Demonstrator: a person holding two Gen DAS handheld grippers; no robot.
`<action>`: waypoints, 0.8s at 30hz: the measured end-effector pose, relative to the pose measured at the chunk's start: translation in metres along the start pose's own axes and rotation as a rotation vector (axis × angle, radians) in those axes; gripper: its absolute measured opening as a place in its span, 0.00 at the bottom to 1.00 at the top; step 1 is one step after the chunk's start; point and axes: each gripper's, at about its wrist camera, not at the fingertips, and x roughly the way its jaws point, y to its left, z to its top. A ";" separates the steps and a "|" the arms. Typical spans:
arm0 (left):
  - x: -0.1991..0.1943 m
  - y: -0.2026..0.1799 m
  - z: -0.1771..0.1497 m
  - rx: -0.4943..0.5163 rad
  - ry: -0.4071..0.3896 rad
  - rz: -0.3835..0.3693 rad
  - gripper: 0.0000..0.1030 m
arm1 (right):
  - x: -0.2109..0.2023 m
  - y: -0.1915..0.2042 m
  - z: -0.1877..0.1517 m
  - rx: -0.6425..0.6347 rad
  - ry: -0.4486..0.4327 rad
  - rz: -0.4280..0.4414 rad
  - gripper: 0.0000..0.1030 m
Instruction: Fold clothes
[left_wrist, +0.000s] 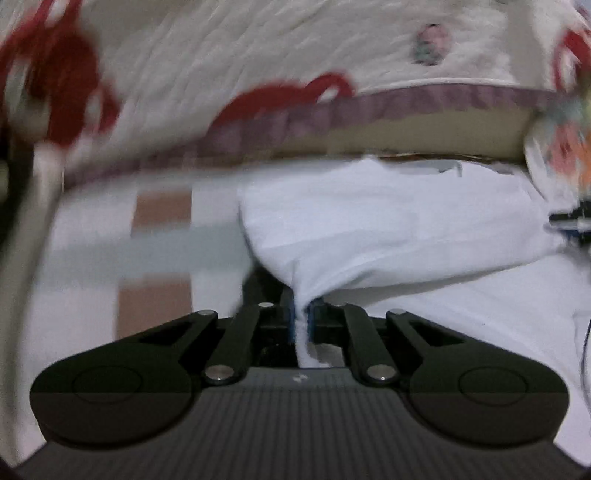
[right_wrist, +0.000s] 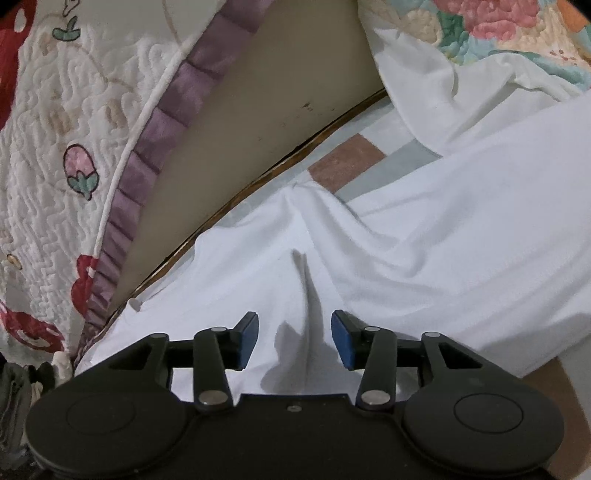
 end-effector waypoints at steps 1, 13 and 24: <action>0.005 0.001 -0.007 -0.009 0.015 -0.001 0.06 | 0.000 0.000 -0.001 -0.008 -0.003 0.004 0.48; -0.018 0.029 -0.012 -0.135 -0.055 -0.201 0.31 | 0.013 0.010 0.015 -0.055 0.031 -0.007 0.54; 0.092 0.069 0.051 -0.234 0.021 -0.226 0.60 | 0.047 0.064 0.011 -0.549 0.034 -0.102 0.08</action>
